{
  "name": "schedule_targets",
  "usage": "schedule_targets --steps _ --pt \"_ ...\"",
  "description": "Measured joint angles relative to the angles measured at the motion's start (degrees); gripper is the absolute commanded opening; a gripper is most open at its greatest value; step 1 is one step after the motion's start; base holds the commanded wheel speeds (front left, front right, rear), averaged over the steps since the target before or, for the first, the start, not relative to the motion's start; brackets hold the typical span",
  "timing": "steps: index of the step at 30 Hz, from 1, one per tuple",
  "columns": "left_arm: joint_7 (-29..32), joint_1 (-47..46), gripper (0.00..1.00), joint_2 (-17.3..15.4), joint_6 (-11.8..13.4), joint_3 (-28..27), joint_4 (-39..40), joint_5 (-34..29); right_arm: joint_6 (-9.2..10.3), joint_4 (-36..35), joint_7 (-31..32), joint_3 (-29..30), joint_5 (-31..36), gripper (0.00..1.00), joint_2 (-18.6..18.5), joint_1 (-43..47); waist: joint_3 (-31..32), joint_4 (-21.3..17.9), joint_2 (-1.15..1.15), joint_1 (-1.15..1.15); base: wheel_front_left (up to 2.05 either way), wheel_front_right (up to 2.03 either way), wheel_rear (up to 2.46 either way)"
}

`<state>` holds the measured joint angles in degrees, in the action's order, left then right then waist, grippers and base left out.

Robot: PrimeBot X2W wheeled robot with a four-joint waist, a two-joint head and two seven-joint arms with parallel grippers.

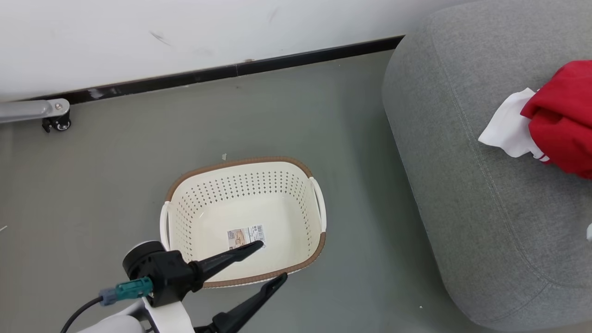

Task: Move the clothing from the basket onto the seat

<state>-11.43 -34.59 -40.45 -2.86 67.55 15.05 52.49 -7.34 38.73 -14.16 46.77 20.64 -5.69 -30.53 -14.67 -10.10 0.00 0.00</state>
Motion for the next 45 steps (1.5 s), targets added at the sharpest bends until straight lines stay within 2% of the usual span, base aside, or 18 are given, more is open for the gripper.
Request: schedule_targets --steps 9,15,20,28,33,39,45 --pt "-1.9 3.1 1.00 0.0 4.5 -4.7 -5.2 2.8 -0.16 -5.1 0.0 -7.5 -2.6 1.00 2.5 3.4 3.1 0.7 0.00 0.00 0.00 0.00 0.00" --pt "-2.5 6.1 1.00 -0.5 7.3 -8.0 -8.7 5.6 -0.16 -7.0 0.0 -13.0 -5.1 1.00 2.6 5.7 5.3 1.7 0.00 0.00 0.00 0.00 0.00" --pt "-2.8 8.8 1.00 -0.5 10.8 -10.9 -12.1 7.1 -0.16 -8.5 0.0 -17.9 -6.7 1.00 3.0 7.1 7.1 2.9 0.00 0.00 0.00 0.00 0.00" --pt "-2.8 13.3 1.00 1.6 15.3 -16.7 -16.3 10.4 -0.16 -9.2 0.0 -24.5 -9.8 1.00 3.3 10.0 9.6 5.5 0.00 0.00 0.00 0.00 0.00" --pt "-2.8 14.8 1.00 2.9 16.9 -21.3 -17.8 9.8 -0.16 -10.6 0.0 -28.3 -10.9 1.00 3.3 10.7 10.8 7.4 0.00 0.00 0.00 0.00 0.00" --pt "-2.8 17.7 1.00 3.3 18.5 -23.9 -20.0 7.9 -0.16 -11.1 0.0 -32.1 -12.0 1.00 3.4 13.1 12.0 9.2 0.00 0.00 0.00 0.00 0.00" --pt "-2.8 21.7 1.00 6.0 19.6 -28.6 -22.2 7.3 -0.16 -13.0 0.0 -34.9 -13.5 1.00 3.4 16.1 13.4 11.0 0.00 0.00 0.00 0.00 0.00"
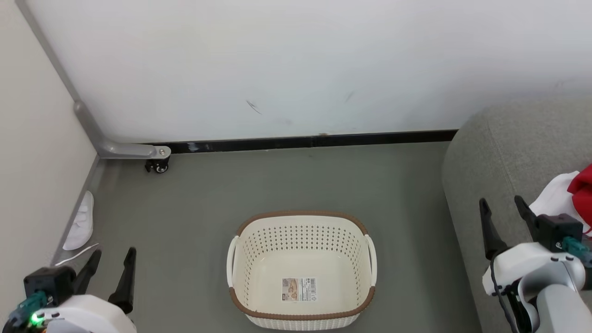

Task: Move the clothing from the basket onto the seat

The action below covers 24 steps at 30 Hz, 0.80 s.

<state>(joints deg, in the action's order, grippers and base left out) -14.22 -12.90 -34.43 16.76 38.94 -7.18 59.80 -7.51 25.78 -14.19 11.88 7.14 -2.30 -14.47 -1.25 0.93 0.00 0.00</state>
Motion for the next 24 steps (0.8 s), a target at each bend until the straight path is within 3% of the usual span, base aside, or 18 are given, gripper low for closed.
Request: schedule_targets --steps 7,24 --pt "0.0 4.5 1.00 2.4 0.3 -4.5 -1.4 -1.4 0.00 -1.4 0.0 -1.6 -2.8 1.00 0.0 3.9 1.7 1.6 0.00 0.00 0.00 0.00 0.00" --pt "0.0 9.8 1.00 4.3 -0.8 -8.7 -3.8 -6.2 0.00 -3.4 0.0 -4.3 -5.3 1.00 0.1 9.6 4.6 2.7 0.00 -0.01 0.00 0.00 0.00"
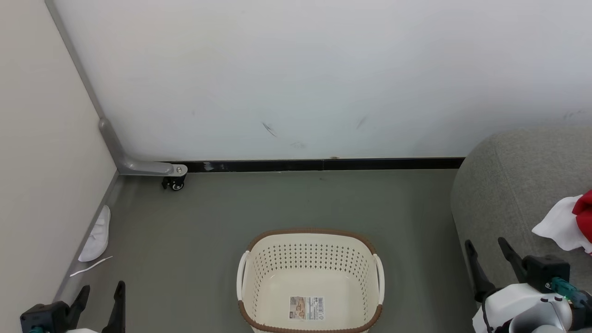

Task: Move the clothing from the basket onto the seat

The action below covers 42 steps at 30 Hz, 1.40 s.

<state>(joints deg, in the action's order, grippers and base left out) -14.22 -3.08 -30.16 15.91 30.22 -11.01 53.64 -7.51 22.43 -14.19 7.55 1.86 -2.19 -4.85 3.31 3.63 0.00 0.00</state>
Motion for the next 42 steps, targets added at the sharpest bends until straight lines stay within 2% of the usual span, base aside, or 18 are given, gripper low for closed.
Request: schedule_targets --steps 15,30,40,41,42 --pt "0.0 1.4 1.00 2.8 -1.9 -3.1 -0.3 -3.4 0.00 -1.4 0.0 0.2 -0.8 1.00 0.0 0.0 0.3 -1.3 0.00 0.00 0.00 0.00 0.00" --pt "0.0 2.7 1.00 4.1 -3.1 -5.4 -0.6 -6.4 0.00 -1.5 0.0 0.1 -0.8 1.00 0.0 0.6 0.2 -1.3 0.00 0.00 0.00 0.00 0.00" --pt "0.0 2.7 1.00 4.6 -5.0 -6.0 -0.7 -7.4 0.00 -1.5 0.0 -0.7 -1.0 1.00 0.0 1.1 0.0 -2.0 0.00 0.00 0.00 0.00 0.00" --pt "0.0 2.7 0.00 4.6 -5.3 -5.9 -0.7 -7.4 0.00 -1.5 0.0 -0.7 -1.0 0.00 0.0 1.1 0.0 -2.1 0.00 0.00 0.00 0.00 0.00" --pt "0.0 2.7 0.00 5.1 -5.4 -5.7 -1.1 -7.3 0.00 -1.1 0.1 -0.8 -0.9 0.00 0.1 1.2 0.0 -2.1 0.00 0.00 0.00 0.00 0.00"
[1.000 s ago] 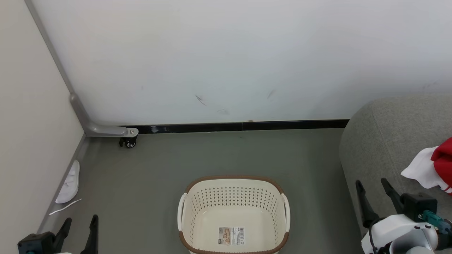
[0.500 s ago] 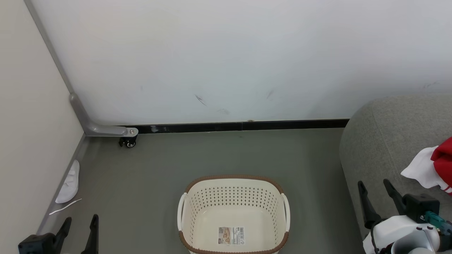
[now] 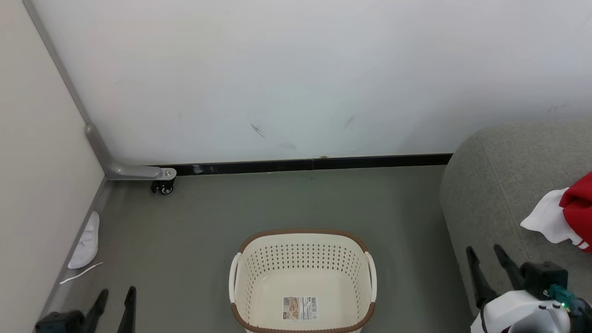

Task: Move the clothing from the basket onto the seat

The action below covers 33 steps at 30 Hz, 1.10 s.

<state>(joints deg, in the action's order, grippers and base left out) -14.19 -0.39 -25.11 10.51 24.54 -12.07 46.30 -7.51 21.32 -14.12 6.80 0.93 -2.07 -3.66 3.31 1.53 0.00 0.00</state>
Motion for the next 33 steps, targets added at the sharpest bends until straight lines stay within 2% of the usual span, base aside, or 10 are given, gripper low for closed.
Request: schedule_targets --steps 5,13,23,28,33 --pt "0.1 1.6 0.00 3.7 -0.1 1.3 -1.7 0.3 0.00 3.2 0.1 0.0 0.0 0.00 1.1 2.3 0.0 0.0 0.00 0.00 0.00 0.00 0.00" --pt "1.1 1.8 0.00 4.5 -0.8 -0.2 -1.7 3.4 0.00 5.4 2.1 3.3 -3.9 0.00 1.3 0.1 -0.1 0.2 0.00 0.00 0.00 0.00 0.00" --pt "2.9 1.8 0.00 6.5 -2.3 -3.0 -1.7 8.2 0.00 6.8 6.4 5.4 -12.5 0.00 1.2 -1.6 -0.4 0.0 0.00 0.03 0.00 0.00 0.00" --pt "3.6 1.8 0.00 7.3 -3.2 -4.4 -1.6 10.4 0.00 7.0 8.3 6.0 -16.7 0.00 1.2 -2.9 -0.5 -0.2 0.00 0.18 0.00 0.00 0.00" --pt "4.6 1.8 0.00 8.2 -4.2 -5.9 -1.6 12.8 0.00 6.9 10.4 6.9 -21.4 0.00 1.2 -3.8 -0.6 -0.4 0.00 0.43 0.00 0.00 0.00"
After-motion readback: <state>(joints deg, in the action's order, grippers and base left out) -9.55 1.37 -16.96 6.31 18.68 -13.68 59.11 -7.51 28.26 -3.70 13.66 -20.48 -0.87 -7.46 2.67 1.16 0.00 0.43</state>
